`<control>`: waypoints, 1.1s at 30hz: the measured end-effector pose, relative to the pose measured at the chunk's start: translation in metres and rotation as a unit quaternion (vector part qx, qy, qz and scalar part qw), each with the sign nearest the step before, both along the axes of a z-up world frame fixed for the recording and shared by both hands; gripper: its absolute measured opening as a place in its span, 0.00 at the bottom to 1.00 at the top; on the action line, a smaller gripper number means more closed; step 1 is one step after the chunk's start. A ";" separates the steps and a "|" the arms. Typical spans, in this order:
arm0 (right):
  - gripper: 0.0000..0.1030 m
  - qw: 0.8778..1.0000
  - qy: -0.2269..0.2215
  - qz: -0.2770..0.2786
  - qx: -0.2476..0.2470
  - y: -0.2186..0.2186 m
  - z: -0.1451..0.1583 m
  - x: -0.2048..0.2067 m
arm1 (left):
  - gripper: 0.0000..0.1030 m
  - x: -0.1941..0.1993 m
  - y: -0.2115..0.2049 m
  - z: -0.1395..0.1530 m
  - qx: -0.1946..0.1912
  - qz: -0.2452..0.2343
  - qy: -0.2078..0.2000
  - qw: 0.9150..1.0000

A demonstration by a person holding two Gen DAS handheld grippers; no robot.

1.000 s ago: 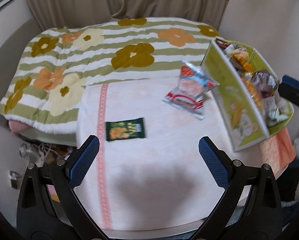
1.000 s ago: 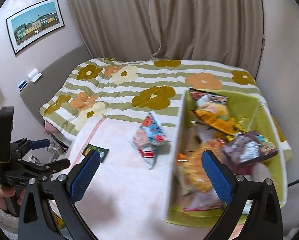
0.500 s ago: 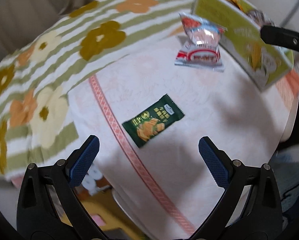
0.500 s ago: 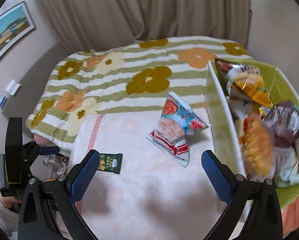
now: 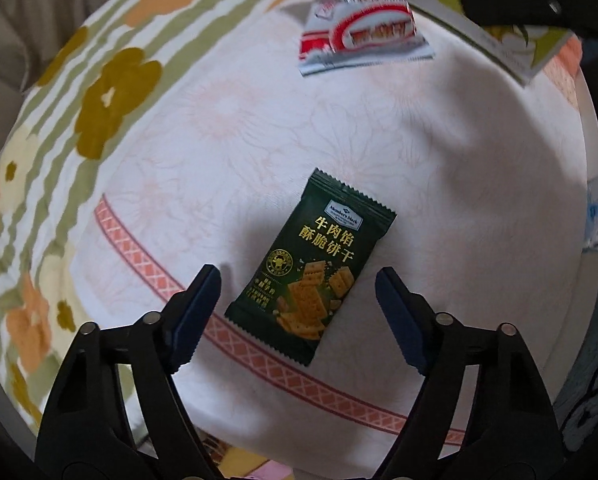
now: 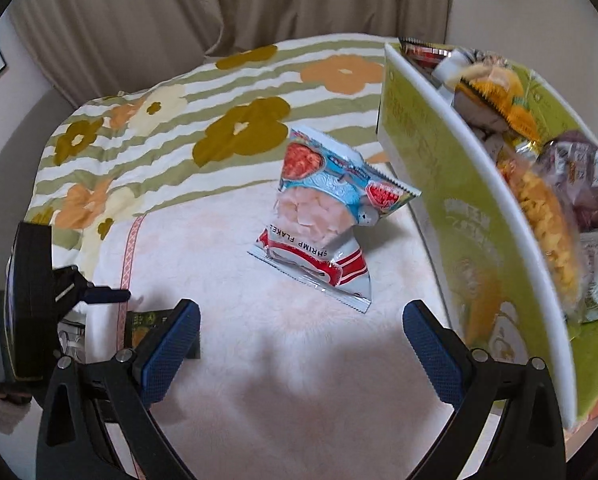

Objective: Organize snacks
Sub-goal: 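Grasp the green beef cracker pack with left tool while right tool grasps shrimp flakes bag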

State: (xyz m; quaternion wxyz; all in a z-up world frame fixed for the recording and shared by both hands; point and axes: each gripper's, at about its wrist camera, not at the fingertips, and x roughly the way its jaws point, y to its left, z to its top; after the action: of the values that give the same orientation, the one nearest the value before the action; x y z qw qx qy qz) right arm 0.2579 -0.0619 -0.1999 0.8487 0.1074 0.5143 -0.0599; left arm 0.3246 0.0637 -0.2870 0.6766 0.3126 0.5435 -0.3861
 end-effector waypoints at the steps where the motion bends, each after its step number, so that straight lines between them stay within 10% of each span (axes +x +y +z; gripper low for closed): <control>1: 0.98 1.000 0.001 -0.002 0.002 -0.001 -0.001 0.001 | 0.72 0.000 -0.001 -0.003 0.004 -0.005 0.002 1.000; 8: 0.98 1.000 0.004 -0.012 0.015 -0.004 -0.010 0.008 | 0.71 0.004 -0.007 -0.009 0.016 -0.023 0.017 0.999; 23: 0.98 0.998 -0.002 -0.018 0.053 -0.017 -0.017 0.014 | 0.65 0.000 -0.019 -0.003 -0.010 0.144 0.070 0.987; 33: 0.98 0.998 -0.005 -0.013 0.060 -0.019 -0.024 0.020 | 0.58 -0.007 -0.028 -0.007 0.019 0.107 0.036 0.993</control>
State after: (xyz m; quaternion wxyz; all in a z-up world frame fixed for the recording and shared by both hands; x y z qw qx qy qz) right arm 0.2782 -0.0805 -0.2241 0.8424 0.1654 0.5114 -0.0394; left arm 0.3179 0.0358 -0.2935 0.6885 0.2510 0.6048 -0.3119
